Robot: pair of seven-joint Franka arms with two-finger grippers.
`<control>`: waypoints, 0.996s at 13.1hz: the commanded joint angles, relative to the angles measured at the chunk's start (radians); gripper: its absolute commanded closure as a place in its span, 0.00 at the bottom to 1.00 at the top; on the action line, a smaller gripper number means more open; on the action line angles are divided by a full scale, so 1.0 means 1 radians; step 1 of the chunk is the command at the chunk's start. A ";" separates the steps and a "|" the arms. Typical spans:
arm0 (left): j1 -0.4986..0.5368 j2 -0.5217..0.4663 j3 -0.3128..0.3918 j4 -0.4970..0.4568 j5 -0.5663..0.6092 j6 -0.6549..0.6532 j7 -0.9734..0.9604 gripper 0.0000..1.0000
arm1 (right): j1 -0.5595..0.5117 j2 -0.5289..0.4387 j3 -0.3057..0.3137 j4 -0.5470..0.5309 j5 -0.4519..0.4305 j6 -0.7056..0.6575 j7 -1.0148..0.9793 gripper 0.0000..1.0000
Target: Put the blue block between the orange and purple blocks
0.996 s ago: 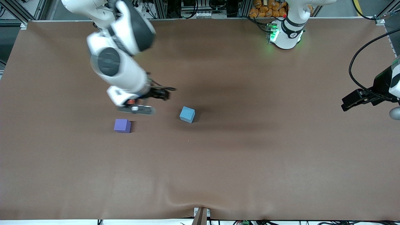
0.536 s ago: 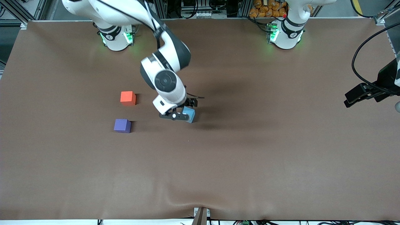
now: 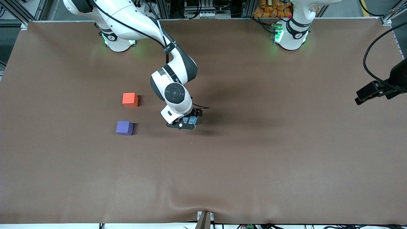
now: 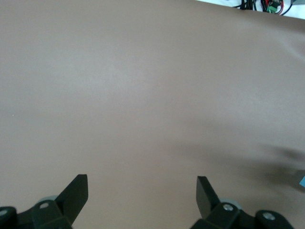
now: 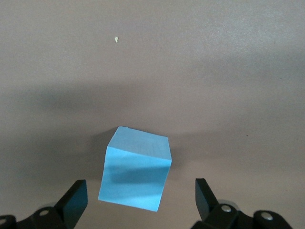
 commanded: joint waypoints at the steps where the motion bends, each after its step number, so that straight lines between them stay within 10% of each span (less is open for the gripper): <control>1: 0.005 -0.136 -0.005 -0.185 -0.005 0.061 0.023 0.00 | 0.006 0.028 -0.004 0.019 0.002 0.011 0.039 0.00; 13: 0.001 -0.235 -0.035 -0.285 -0.004 0.034 0.043 0.00 | 0.014 0.069 -0.002 0.027 0.028 0.052 0.085 0.00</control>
